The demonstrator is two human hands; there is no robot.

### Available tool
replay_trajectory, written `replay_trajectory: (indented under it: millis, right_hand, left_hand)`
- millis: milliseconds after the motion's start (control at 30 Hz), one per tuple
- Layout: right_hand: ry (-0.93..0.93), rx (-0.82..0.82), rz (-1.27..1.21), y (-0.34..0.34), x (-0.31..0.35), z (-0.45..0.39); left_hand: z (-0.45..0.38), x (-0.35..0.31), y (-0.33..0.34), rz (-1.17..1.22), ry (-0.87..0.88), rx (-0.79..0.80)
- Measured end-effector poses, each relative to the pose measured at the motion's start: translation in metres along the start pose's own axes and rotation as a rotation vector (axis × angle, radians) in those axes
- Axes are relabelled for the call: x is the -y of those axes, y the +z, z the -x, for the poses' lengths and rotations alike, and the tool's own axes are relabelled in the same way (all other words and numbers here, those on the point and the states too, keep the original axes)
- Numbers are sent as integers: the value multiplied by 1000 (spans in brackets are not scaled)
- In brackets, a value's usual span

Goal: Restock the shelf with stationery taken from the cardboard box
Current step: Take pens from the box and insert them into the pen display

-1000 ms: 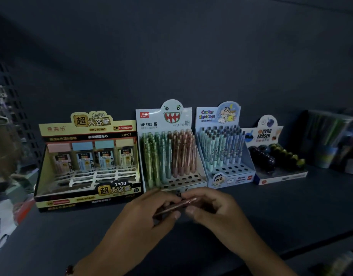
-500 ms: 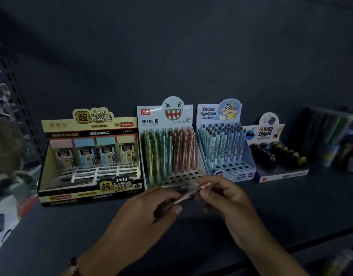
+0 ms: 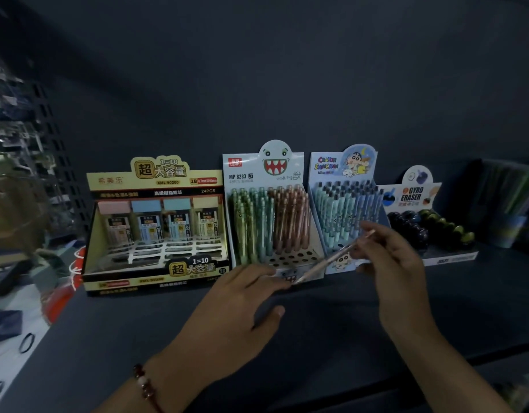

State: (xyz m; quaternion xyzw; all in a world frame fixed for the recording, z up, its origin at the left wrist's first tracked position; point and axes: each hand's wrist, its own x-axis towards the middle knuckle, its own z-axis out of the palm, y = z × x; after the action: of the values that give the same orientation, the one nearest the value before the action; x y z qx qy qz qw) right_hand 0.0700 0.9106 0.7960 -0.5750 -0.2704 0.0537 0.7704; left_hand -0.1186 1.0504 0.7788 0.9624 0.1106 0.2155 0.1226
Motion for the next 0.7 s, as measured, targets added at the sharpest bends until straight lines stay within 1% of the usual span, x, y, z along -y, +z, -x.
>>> replay_trajectory:
  millis: [200, 333, 600, 700]
  right_hand:
    - [-72, -38, 19, -3, 12, -23]
    - [-127, -10, 70, 2, 20, -35]
    - [-303, 141, 489, 17, 12, -51]
    - [-338, 174, 581, 21, 10, -55]
  left_hand:
    - [1, -2, -1, -89, -8, 87]
    - [1, -1, 1, -131, 5, 106]
    - [1, 2, 3, -136, 12, 99]
    - [2, 3, 2, -117, 4, 96]
